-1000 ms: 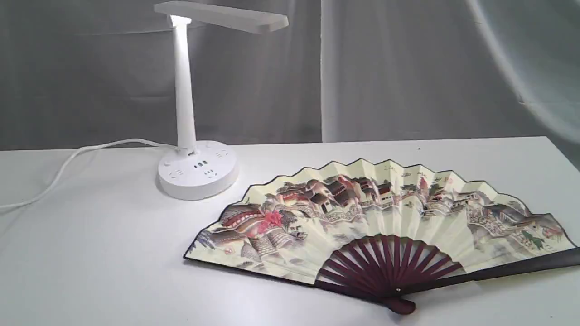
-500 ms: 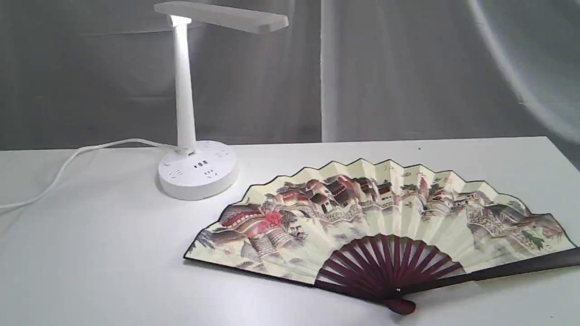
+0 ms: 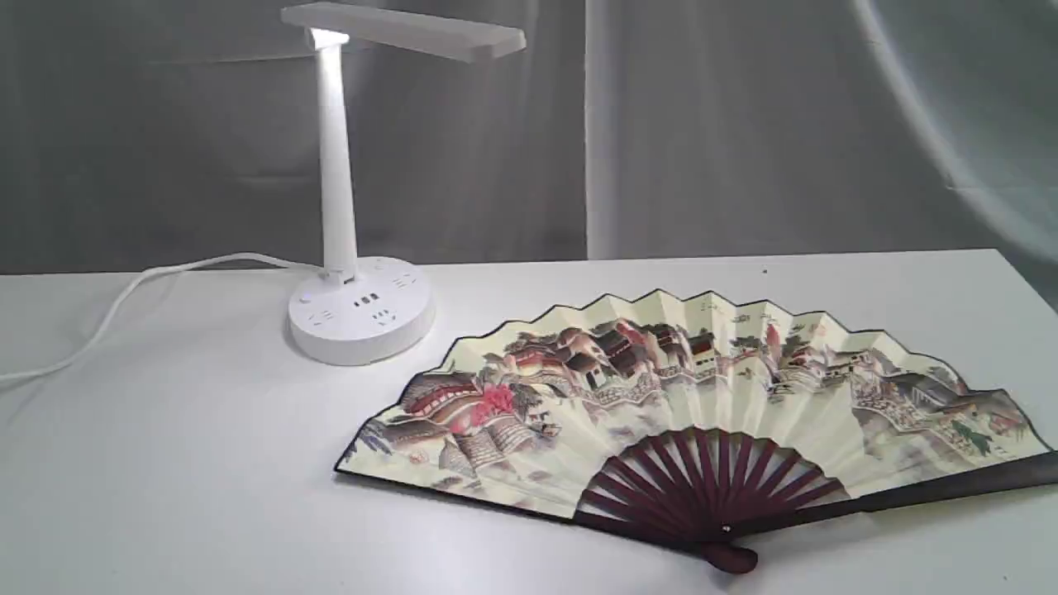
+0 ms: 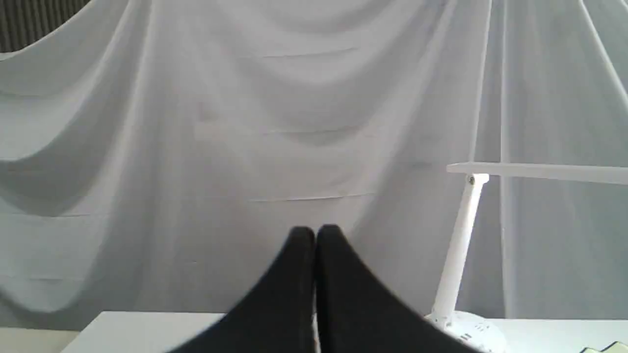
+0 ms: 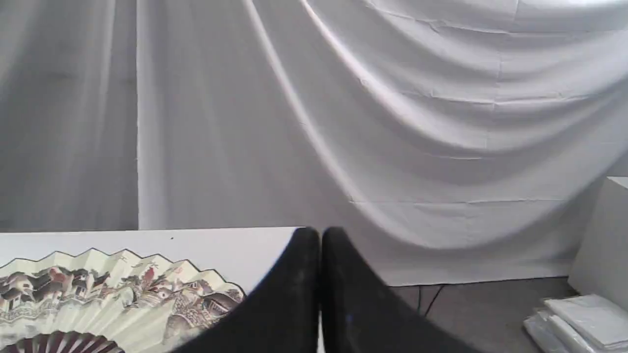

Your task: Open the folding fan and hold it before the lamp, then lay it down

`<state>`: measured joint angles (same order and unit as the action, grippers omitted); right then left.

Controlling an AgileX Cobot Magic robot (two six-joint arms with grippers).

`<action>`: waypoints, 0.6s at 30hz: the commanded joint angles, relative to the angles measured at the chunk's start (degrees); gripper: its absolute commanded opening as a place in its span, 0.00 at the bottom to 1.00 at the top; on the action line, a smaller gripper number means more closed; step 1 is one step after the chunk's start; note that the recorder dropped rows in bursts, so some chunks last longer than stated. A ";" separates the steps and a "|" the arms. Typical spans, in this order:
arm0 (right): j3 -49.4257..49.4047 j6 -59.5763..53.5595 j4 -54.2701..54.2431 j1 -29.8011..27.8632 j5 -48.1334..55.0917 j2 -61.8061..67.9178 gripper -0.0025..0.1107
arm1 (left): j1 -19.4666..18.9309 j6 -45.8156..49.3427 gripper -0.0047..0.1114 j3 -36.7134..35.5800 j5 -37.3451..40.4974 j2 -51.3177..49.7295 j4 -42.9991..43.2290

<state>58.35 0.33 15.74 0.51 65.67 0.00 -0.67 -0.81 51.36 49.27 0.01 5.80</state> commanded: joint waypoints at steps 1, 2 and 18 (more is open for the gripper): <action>-4.48 1.40 -0.31 0.05 -5.19 0.00 0.02 | 0.10 -0.64 0.04 -3.59 -6.14 -0.01 -1.19; -5.82 1.66 -0.31 0.05 -6.62 0.00 0.02 | 0.10 -0.64 0.04 -5.45 -8.78 -0.01 -1.19; -40.35 4.39 -6.40 0.05 -41.42 0.00 0.02 | 0.10 -0.64 0.04 -39.02 -37.21 -0.01 -5.28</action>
<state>21.16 4.41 9.60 0.51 29.52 0.18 -0.67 -0.92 15.18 15.40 -0.19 1.25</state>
